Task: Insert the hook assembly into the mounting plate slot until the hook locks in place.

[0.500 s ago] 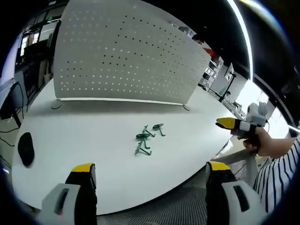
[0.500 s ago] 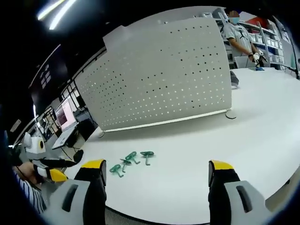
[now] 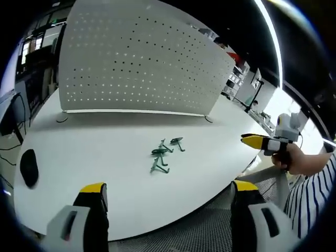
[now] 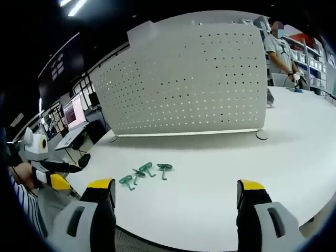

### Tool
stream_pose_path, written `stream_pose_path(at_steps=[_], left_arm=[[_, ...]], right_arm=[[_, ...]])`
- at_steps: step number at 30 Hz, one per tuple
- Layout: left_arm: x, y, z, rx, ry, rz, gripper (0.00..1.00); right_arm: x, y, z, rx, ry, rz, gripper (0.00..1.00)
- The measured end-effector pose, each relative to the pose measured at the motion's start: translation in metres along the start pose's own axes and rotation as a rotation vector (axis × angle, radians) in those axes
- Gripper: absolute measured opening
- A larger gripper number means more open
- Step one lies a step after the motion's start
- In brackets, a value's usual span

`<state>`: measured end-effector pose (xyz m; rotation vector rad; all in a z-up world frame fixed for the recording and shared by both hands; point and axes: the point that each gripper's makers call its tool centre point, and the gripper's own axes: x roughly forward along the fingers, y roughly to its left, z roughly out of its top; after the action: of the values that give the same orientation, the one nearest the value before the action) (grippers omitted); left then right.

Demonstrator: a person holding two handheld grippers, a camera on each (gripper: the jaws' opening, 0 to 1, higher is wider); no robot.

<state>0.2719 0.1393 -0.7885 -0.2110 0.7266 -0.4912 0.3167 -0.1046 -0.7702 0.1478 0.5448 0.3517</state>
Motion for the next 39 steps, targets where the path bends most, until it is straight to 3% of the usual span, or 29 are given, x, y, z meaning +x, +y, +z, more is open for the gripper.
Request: stream_pose_path(at_steps=[6, 14, 22, 25, 28, 34, 39], left_arm=[[0.000, 0.001, 0.000, -0.017, -0.002, -0.001, 1.00], [0.000, 0.003, 0.000, -0.029, -0.001, 0.001, 1.00], [-0.002, 0.003, 0.003, -0.020, -0.018, 0.009, 0.98], [-0.002, -0.002, 0.003, -0.020, -0.007, -0.005, 0.92], [0.002, -0.003, 0.004, 0.009, 0.009, 0.003, 0.98], [0.013, -0.009, 0.011, 0.044, 0.027, -0.010, 0.98], [0.028, -0.007, 0.015, 0.118, 0.057, -0.026, 0.88]], right_arm=[[-0.002, -0.007, 0.003, 0.050, -0.015, -0.012, 0.91], [-0.002, -0.006, 0.002, 0.027, -0.012, -0.016, 0.90], [-0.003, -0.010, 0.003, 0.066, -0.018, -0.019, 0.89], [-0.004, -0.011, 0.004, 0.079, -0.026, -0.020, 0.89], [-0.004, -0.010, 0.005, 0.074, -0.029, -0.018, 0.88], [-0.004, -0.008, 0.004, 0.066, -0.027, -0.013, 0.87], [-0.004, -0.008, 0.004, 0.073, -0.026, -0.008, 0.86]])
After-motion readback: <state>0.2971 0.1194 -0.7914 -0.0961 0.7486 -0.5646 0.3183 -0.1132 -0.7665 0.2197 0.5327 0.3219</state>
